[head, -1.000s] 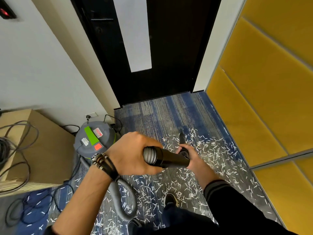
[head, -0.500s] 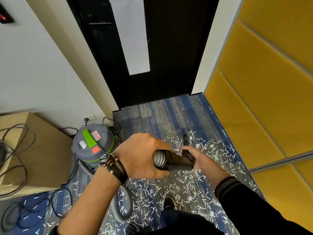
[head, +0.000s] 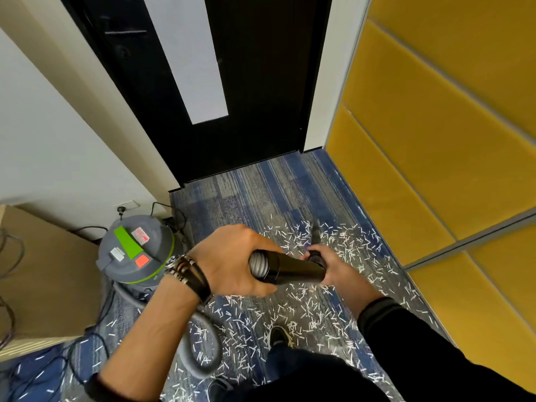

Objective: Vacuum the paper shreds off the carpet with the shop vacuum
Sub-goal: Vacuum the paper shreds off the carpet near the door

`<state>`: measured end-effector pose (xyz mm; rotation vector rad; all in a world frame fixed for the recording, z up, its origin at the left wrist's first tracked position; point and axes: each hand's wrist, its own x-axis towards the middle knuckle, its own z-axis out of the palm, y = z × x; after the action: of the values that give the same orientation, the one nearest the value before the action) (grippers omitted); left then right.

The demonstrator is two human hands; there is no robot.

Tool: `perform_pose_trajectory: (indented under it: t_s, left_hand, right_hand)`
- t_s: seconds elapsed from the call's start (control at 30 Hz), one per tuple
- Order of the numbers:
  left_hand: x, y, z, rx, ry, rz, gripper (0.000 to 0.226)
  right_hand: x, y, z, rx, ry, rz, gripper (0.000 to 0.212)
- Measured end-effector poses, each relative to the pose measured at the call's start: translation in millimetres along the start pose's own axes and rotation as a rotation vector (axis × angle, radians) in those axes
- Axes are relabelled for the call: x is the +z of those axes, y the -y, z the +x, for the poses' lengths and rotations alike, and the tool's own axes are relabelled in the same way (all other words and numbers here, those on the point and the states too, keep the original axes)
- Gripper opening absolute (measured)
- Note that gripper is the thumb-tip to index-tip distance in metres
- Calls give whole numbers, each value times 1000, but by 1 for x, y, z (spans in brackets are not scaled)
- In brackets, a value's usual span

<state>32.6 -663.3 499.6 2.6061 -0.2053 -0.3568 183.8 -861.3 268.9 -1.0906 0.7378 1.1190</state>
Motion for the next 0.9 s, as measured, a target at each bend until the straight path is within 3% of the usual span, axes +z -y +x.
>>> perform_pose_trajectory:
  t_s: [0.07, 0.27, 0.4, 0.5, 0.57, 0.63, 0.7, 0.8, 0.9]
  left_hand:
    - [3, -6, -1, 22, 33, 42, 46]
    - [13, -13, -22, 15, 2, 121, 44]
    - [-9, 4, -60, -58, -99, 90, 52]
    - [-20, 17, -91, -123, -182, 65, 55]
    - [-21, 24, -108, -165, -187, 66, 55]
    - [-14, 29, -122, -197, -169, 63, 55]
    - [-7, 35, -134, -227, -151, 50, 54]
    - [1, 41, -146, -248, -125, 52, 55]
    - [7, 40, -148, -231, -80, 90, 53]
  right_hand:
    - [-7, -3, -7, 34, -65, -144, 6]
    - [13, -10, -19, 101, -187, -587, 11]
    - [52, -21, -12, 87, 21, -360, 23]
    - [84, -41, 6, 141, 277, 137, 48]
    - [105, -61, 14, 151, 345, 384, 53]
    - [120, -79, 24, 90, 321, 400, 52]
    - [125, -96, 29, 18, 262, 225, 43]
    - [123, -114, 32, 123, 78, -36, 27]
    - [118, -127, 32, 143, -8, -46, 28]
